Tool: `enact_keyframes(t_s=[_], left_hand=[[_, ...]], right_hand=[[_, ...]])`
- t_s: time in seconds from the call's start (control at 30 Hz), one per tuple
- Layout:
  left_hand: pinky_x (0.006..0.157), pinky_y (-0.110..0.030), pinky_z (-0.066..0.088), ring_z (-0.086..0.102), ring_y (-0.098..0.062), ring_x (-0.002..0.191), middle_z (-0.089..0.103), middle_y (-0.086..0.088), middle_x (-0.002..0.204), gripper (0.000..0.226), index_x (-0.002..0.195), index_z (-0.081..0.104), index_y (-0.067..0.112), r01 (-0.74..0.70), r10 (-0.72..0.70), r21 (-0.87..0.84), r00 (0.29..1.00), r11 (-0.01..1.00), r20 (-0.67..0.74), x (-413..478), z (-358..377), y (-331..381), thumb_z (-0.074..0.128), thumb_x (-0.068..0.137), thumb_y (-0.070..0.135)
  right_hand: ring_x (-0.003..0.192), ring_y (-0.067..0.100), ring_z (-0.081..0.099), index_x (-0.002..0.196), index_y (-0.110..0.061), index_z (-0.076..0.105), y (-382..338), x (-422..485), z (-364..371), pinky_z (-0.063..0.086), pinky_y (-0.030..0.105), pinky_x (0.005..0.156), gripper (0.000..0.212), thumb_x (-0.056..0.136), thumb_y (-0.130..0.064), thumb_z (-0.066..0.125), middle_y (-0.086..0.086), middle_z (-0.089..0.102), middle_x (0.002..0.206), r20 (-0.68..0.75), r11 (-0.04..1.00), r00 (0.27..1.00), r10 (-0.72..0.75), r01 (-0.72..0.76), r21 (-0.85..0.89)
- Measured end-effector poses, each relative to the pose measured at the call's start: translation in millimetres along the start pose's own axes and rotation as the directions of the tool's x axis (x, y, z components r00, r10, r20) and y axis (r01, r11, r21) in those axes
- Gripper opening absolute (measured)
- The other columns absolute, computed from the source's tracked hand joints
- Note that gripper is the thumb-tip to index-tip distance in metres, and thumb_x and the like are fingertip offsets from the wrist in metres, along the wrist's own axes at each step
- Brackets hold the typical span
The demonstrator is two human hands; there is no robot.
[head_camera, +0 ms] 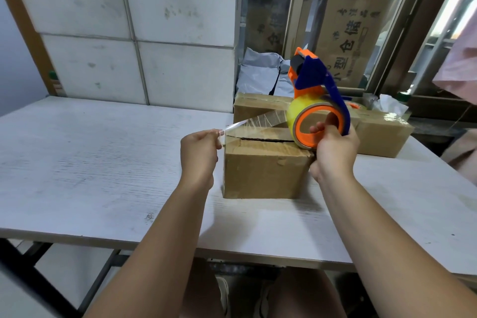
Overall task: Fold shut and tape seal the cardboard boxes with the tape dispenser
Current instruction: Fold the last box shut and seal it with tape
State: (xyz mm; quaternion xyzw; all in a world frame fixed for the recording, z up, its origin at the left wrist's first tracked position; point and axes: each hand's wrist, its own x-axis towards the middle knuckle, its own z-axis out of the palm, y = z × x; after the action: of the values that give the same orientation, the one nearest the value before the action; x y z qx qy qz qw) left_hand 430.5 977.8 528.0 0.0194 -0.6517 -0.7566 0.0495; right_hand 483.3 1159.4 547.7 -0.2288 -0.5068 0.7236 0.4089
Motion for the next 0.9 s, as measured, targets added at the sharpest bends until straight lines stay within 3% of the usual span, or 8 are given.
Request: enact_keyframes(t_s=[0.27, 0.53, 0.6, 0.67, 0.7, 0.73, 0.83, 0.9], left_hand=[[0.064, -0.028, 0.045, 0.059, -0.012, 0.066, 0.069, 0.009, 0.067, 0.029, 0.074, 0.074, 0.014, -0.053, 0.047, 0.233, 0.998, 0.971, 0.031, -2.2, 0.8, -6.5, 0.05, 0.09, 0.014], [0.062, -0.035, 0.026, 0.027, -0.023, 0.063, 0.035, -0.009, 0.063, 0.037, 0.062, 0.042, -0.002, 0.032, -0.067, 0.259, 0.989, 0.965, 0.129, -1.0, 0.6, -13.1, 0.042, 0.094, 0.017], [0.059, -0.037, 0.031, 0.026, -0.02, 0.071, 0.037, -0.002, 0.074, 0.024, 0.075, 0.052, -0.007, 0.092, -0.135, 0.248, 0.977, 0.964, 0.163, 0.2, 0.7, -14.9, 0.037, 0.088, 0.007], [0.067, -0.039, 0.045, 0.021, -0.015, 0.097, 0.057, -0.03, 0.103, 0.023, 0.105, 0.06, 0.004, 0.074, -0.14, 0.379, 0.979, 0.922, 0.15, 2.5, -2.6, -14.7, 0.042, 0.092, 0.011], [0.073, -0.035, 0.046, 0.037, -0.008, 0.078, 0.059, -0.011, 0.097, 0.028, 0.121, 0.054, 0.013, 0.019, -0.093, 0.499, 0.988, 0.866, 0.124, 2.5, -5.2, -14.0, 0.047, 0.094, 0.014], [0.073, -0.032, 0.044, 0.058, -0.023, 0.09, 0.058, -0.008, 0.109, 0.036, 0.129, 0.048, 0.019, -0.053, -0.002, 0.605, 0.996, 0.795, 0.09, 0.7, -7.8, -12.5, 0.05, 0.094, 0.015], [0.082, -0.022, 0.04, 0.053, -0.018, 0.11, 0.047, -0.002, 0.129, 0.034, 0.13, 0.052, 0.021, -0.321, 0.387, 0.575, 0.922, 0.753, 0.008, -20.4, -4.8, -0.4, 0.048, 0.097, 0.014], [0.097, -0.014, 0.029, 0.043, -0.014, 0.127, 0.045, 0.001, 0.14, 0.035, 0.134, 0.051, 0.016, -0.447, 0.457, 0.502, 0.882, 0.74, 0.113, -34.6, 6.4, 4.0, 0.043, 0.1, 0.022]], right_hand=[[0.074, 0.011, 0.06, 0.123, -0.017, 0.058, 1.4, -2.7, -0.5, 0.049, 0.019, 0.063, 0.028, 0.098, -0.012, 0.047, 0.002, 0.062, 0.089, 0.014, 0.996, 0.998, -0.064, 0.064, -0.055], [0.079, 0.013, 0.062, 0.127, -0.02, 0.056, 1.4, -4.2, 0.3, 0.05, 0.021, 0.068, 0.032, 0.097, -0.01, 0.047, 0.007, 0.065, 0.103, -0.001, 0.99, 0.996, -0.094, 0.093, -0.106], [0.08, 0.014, 0.062, 0.127, -0.02, 0.055, 1.3, -4.2, 0.1, 0.05, 0.021, 0.068, 0.032, 0.098, -0.01, 0.047, 0.008, 0.066, 0.107, -0.006, 0.989, 0.996, -0.094, 0.093, -0.114], [0.079, 0.013, 0.062, 0.128, -0.021, 0.055, 0.5, -4.8, 0.3, 0.05, 0.021, 0.068, 0.033, 0.098, -0.01, 0.047, 0.009, 0.065, 0.108, -0.006, 0.988, 0.995, -0.095, 0.094, -0.119], [0.079, 0.013, 0.062, 0.128, -0.021, 0.055, 0.3, -5.0, 0.5, 0.05, 0.021, 0.068, 0.034, 0.098, -0.01, 0.047, 0.009, 0.065, 0.109, -0.006, 0.988, 0.995, -0.096, 0.094, -0.121], [0.079, 0.013, 0.062, 0.129, -0.021, 0.055, 0.6, -5.1, 0.4, 0.05, 0.021, 0.068, 0.034, 0.098, -0.01, 0.047, 0.009, 0.065, 0.109, -0.007, 0.988, 0.995, -0.097, 0.096, -0.122], [0.082, 0.013, 0.063, 0.129, -0.022, 0.054, 1.0, -6.9, 0.9, 0.05, 0.019, 0.067, 0.034, 0.098, -0.012, 0.048, 0.007, 0.066, 0.109, -0.004, 0.986, 0.995, -0.1, 0.098, -0.135], [0.083, 0.013, 0.063, 0.129, -0.022, 0.054, 1.7, -8.0, 1.4, 0.049, 0.019, 0.066, 0.033, 0.098, -0.012, 0.048, 0.007, 0.066, 0.109, -0.007, 0.985, 0.995, -0.103, 0.101, -0.137]])
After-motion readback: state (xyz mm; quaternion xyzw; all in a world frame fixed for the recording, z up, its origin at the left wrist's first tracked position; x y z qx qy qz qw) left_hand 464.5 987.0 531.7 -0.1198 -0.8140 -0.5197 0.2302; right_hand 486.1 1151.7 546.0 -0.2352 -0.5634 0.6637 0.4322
